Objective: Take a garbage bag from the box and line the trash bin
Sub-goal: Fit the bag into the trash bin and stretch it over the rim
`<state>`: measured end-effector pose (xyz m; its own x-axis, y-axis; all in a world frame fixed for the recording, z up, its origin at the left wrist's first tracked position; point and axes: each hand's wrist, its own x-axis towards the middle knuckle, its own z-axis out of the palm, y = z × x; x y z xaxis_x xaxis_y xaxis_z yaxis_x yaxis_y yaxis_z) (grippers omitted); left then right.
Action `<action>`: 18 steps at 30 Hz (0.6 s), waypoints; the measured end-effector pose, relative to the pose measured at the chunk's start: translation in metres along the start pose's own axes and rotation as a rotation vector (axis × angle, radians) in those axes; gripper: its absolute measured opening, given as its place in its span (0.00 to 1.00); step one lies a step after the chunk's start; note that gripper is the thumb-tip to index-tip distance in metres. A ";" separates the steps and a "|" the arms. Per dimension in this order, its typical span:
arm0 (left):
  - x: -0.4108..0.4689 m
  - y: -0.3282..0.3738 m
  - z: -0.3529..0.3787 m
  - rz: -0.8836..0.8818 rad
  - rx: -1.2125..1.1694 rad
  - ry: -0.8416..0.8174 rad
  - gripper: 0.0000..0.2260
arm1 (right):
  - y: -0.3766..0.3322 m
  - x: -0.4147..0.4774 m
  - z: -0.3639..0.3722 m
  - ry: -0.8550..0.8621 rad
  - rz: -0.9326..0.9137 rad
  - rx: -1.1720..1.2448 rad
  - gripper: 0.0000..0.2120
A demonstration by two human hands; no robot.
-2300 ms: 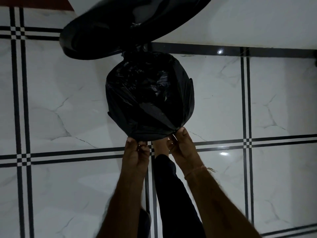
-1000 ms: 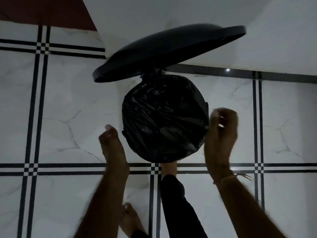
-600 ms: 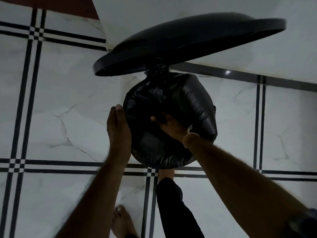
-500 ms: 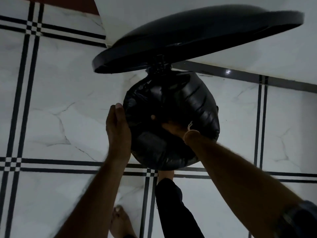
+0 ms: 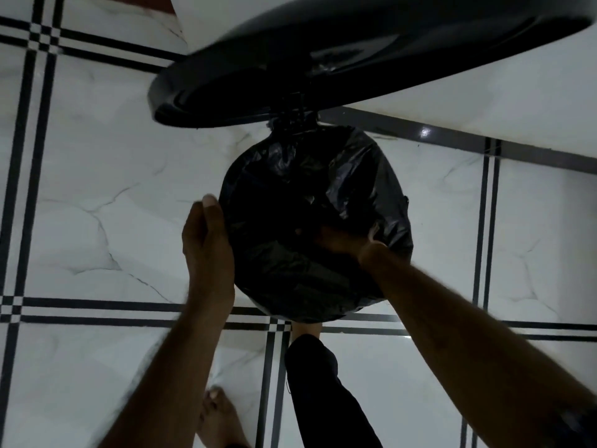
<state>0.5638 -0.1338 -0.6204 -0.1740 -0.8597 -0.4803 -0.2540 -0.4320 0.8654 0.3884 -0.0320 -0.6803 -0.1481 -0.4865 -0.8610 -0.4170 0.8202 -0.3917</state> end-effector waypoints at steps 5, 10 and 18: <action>-0.050 -0.025 -0.013 -0.253 -0.055 0.111 0.20 | 0.014 -0.078 0.009 0.375 -0.392 -0.162 0.18; -0.096 -0.032 -0.017 -0.615 -0.374 -0.013 0.13 | 0.027 -0.116 0.036 0.761 -0.390 -0.248 0.16; -0.098 -0.039 -0.010 -0.659 -0.673 0.055 0.13 | 0.043 -0.135 0.069 0.639 0.215 1.708 0.17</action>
<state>0.6002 -0.0358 -0.6059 -0.1416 -0.3900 -0.9099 0.3207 -0.8876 0.3305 0.4522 0.0895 -0.6031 -0.5180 -0.0359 -0.8546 0.8530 0.0518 -0.5193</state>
